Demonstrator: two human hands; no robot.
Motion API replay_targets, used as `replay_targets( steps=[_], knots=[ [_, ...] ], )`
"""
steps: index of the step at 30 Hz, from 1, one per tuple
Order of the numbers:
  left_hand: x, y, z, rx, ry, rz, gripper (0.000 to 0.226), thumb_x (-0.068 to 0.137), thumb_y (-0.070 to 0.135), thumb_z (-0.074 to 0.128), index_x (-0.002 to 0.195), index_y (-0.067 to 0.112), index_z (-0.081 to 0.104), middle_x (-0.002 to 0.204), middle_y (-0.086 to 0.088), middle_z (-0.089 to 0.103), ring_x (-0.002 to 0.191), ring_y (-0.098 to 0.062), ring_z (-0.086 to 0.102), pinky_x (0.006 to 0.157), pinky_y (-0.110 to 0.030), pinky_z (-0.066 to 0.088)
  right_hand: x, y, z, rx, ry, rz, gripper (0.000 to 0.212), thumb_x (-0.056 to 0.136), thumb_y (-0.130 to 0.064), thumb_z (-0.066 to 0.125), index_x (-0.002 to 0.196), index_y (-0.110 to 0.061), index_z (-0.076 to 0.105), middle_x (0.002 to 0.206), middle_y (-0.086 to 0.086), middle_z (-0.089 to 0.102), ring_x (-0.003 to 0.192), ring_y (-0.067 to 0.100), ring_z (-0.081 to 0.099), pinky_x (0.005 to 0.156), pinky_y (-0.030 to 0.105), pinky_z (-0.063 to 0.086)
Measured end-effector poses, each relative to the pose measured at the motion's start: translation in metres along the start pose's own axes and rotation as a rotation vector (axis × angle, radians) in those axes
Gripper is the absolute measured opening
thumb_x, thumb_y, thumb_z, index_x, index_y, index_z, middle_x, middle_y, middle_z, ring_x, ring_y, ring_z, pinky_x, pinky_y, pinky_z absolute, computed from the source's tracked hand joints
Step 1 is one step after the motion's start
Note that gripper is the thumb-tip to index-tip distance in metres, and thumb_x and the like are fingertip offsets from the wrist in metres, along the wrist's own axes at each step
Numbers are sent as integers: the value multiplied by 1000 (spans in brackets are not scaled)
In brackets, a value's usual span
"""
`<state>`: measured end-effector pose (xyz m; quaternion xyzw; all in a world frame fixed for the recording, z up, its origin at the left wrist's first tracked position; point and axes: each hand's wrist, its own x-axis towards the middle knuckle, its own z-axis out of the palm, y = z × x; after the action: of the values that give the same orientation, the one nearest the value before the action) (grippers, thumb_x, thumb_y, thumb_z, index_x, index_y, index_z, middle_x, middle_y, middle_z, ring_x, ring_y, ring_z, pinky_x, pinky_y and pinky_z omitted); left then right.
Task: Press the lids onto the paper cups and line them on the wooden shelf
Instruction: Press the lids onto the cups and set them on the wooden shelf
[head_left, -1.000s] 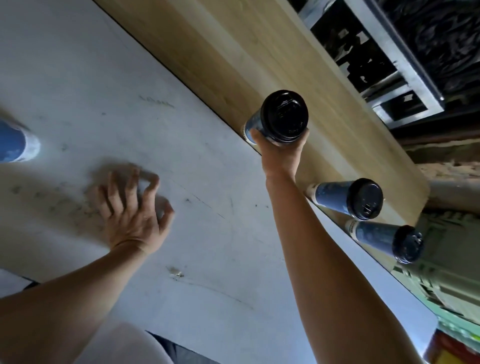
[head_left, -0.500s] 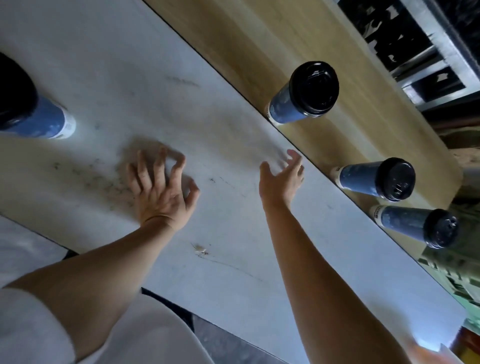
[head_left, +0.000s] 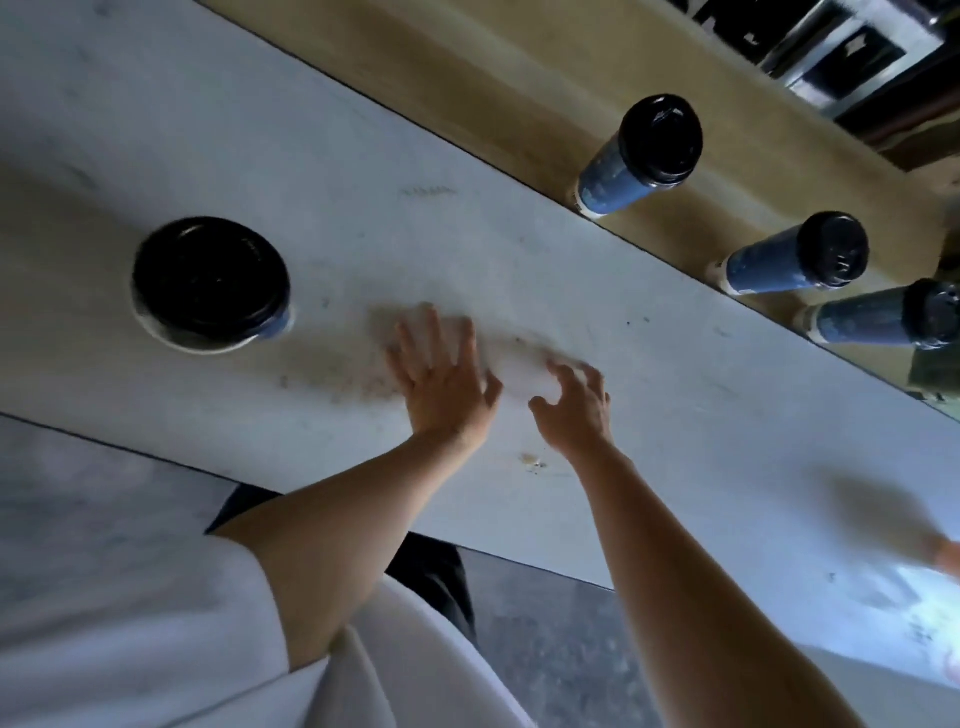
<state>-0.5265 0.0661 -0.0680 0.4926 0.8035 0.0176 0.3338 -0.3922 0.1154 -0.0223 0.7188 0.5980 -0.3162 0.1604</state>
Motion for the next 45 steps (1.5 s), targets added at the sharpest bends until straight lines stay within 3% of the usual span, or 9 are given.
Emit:
replay_targets(
  steps=[6,15,22,27,32,34,36,39,45],
  knots=[
    [-26,-65,-46,321,-202,371,70,97,41,51,157,24,19,169,-13,-10,154,-43,-7,123,-60,7,-40,-36,33,8,-56,12,52,93,-25,58,144,-26,50,157,2,25,137,31,35,108,37,39],
    [-26,-165,-110,381,-319,681,50,89,24,54,138,17,50,161,-4,29,149,-28,24,114,-42,29,-108,-97,112,-30,-47,-52,72,91,-29,58,155,-25,25,164,10,-1,144,37,16,109,44,42],
    [-11,-251,-143,92,-284,498,44,76,24,50,114,14,71,136,-6,61,129,-29,52,107,-28,37,-113,-116,110,-13,-148,-129,44,93,-30,58,137,-24,54,155,3,20,134,33,31,108,37,41],
    [2,-278,-162,-272,-137,194,36,81,5,73,117,8,67,118,-13,70,104,-30,68,85,-28,46,-106,-121,97,-53,-279,-105,44,92,-30,60,135,-25,56,154,4,24,134,32,39,104,32,40],
    [17,-260,-189,-518,-50,214,68,50,46,81,112,25,62,112,-5,67,97,-20,69,84,-36,56,-93,-170,47,375,-80,-133,39,93,-27,66,130,-18,61,127,8,67,104,24,65,86,31,51],
    [29,-257,-191,-534,-58,245,95,47,53,92,130,27,56,126,-3,62,114,-19,65,93,-38,56,-98,-197,25,550,64,-203,39,92,-32,67,130,-23,59,124,1,67,104,22,65,81,32,55],
    [31,-250,-195,-551,-48,278,116,44,55,98,143,29,43,138,0,56,123,-17,61,100,-38,54,-108,-220,9,585,120,-321,49,89,-39,70,135,-30,55,129,-4,60,113,18,60,94,37,52],
    [29,-240,-195,-588,-50,394,103,54,35,98,143,29,45,135,8,62,124,-15,61,104,-40,50,-122,-246,1,362,43,-514,69,86,-40,74,148,-34,44,148,-4,44,135,18,39,111,37,37],
    [15,-232,-192,-617,-57,386,83,57,38,90,131,31,54,122,17,69,114,-4,65,99,-42,53,-130,-261,10,230,58,-600,74,80,-30,78,146,-32,46,148,-3,41,136,21,32,95,24,35]
  ],
)
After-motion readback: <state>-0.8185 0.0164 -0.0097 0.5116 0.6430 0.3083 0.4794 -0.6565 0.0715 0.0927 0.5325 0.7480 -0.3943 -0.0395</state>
